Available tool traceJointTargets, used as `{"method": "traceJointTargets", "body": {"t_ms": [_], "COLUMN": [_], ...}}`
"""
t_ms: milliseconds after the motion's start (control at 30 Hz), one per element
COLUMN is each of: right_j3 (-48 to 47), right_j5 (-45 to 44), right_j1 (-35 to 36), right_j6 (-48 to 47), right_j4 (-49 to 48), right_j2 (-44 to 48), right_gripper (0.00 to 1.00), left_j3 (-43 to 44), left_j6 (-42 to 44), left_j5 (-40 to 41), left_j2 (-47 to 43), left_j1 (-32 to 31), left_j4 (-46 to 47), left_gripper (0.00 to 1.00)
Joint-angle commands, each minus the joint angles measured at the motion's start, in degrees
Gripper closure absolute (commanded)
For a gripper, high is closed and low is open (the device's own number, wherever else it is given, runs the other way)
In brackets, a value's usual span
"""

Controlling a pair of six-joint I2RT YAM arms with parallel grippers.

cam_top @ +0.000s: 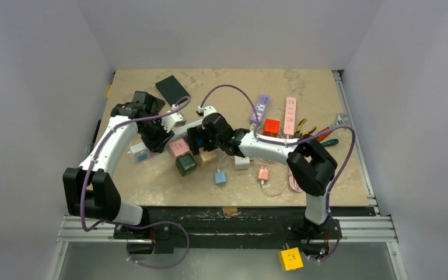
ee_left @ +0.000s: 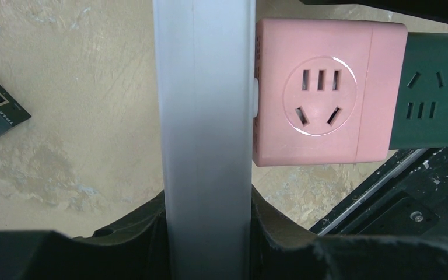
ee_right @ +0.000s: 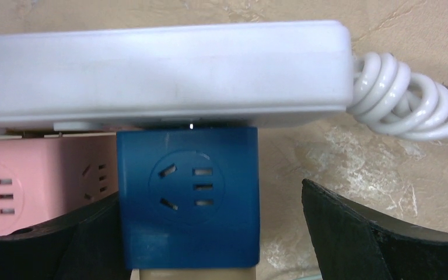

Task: Pull the plug off the socket
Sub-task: Pick up the plug from the center of the board.

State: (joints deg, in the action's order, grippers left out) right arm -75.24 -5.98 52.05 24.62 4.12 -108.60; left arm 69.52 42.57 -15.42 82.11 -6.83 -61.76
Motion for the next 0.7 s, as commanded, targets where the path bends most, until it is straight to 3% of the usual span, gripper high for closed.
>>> {"method": "traceJointTargets", "body": {"t_ms": [0,167,433,500,667], "right_j3": [-1.8,-2.2,-4.0,-4.0,-1.7], "right_j5": [0.9,2.4,5.4,5.8,7.0], "right_j1": [-1.2,-1.9,-2.8,-2.8,-2.8], "right_j6": [-0.2,-0.6,-0.9,-0.6,0.5], "right_j4": [-4.5,-6.7,-7.7,-8.2,-10.1], "right_j2": [-1.6,-1.7,-2.9,-3.3,-2.5], "right_gripper": [0.01,0.03,0.19,0.27,0.61], "left_j3": [2.6,1.8,1.1,1.2,1.2], "left_j6": [-1.0,0.0,0.5,0.4,-0.1], "left_j5": [-10.1,-9.9,-10.1,-10.1,-9.2], "left_j2": [-4.1,-4.3,-4.4,-4.4,-3.9], "left_j1": [-0.3,-0.3,-0.4,-0.4,-0.4], "left_j4": [1.4,0.9,0.9,0.9,1.6], "left_gripper": [1.0,1.0,1.0,1.0,1.0]}}
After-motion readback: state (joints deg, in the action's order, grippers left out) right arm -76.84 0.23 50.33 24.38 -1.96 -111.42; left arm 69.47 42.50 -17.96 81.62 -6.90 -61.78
